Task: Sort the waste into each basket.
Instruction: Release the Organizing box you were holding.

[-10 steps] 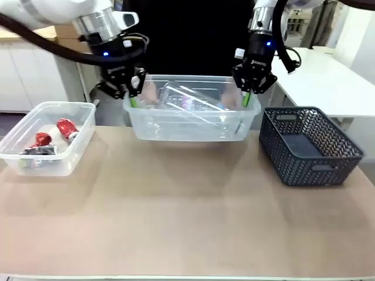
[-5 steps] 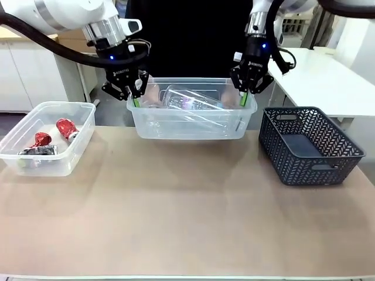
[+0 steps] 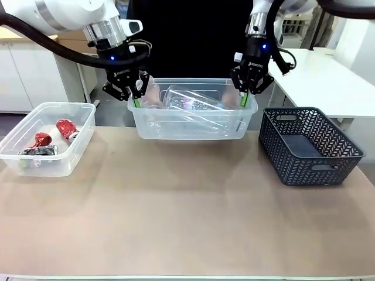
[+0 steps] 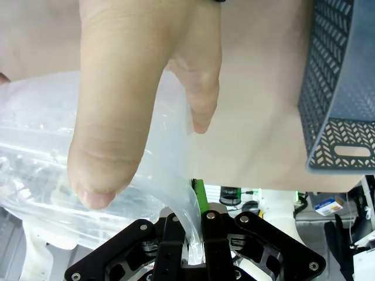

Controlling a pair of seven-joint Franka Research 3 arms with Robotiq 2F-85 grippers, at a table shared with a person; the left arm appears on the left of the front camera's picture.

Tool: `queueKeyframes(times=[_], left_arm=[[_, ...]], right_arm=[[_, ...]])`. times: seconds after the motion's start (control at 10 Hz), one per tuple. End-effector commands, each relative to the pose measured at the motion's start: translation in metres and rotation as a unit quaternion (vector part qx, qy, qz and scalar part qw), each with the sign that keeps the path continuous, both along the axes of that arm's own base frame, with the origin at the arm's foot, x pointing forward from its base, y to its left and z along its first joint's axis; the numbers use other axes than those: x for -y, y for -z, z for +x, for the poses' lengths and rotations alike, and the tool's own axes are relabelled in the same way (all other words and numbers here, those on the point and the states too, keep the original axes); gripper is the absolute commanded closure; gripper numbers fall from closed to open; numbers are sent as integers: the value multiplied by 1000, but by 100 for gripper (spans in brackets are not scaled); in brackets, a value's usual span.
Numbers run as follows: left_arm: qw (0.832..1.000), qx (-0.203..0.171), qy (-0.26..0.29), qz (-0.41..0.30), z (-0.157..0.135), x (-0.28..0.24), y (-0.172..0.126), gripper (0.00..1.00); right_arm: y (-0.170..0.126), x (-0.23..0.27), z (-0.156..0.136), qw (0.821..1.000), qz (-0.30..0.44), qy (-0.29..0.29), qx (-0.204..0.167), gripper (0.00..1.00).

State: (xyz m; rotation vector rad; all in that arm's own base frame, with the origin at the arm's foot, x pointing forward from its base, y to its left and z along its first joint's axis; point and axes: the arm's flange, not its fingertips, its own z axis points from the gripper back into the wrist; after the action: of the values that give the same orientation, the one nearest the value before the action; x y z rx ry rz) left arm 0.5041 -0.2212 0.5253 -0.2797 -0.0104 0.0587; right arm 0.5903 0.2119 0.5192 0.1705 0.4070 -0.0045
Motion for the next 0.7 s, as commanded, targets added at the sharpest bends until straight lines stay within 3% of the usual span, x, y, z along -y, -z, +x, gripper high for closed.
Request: queueKeyframes(times=[0.0, 0.2, 0.3, 0.4, 0.5, 0.6], left_arm=[[1000, 2, -3, 1, 0, -3, -2, 96], [1000, 2, -3, 1, 0, -3, -2, 96], [1000, 0, 0, 0, 0, 0, 0, 76], [1000, -12, 18, 3, 0, 2, 0, 38], [1000, -19, 20, 0, 0, 1, -1, 17], [1000, -18, 18, 1, -1, -1, -2, 0]], right_arm=[[-4, -2, -2, 1000, 5, -4, 3, 96], [-4, -2, -2, 1000, 5, -4, 3, 96], [0, 0, 0, 1000, 0, 0, 0, 96], [-4, -1, -10, 998, -10, 19, 61, 42], [-6, -3, -19, 993, -5, 28, 116, 42], [-7, -4, -28, 989, 1, 22, 148, 0]])
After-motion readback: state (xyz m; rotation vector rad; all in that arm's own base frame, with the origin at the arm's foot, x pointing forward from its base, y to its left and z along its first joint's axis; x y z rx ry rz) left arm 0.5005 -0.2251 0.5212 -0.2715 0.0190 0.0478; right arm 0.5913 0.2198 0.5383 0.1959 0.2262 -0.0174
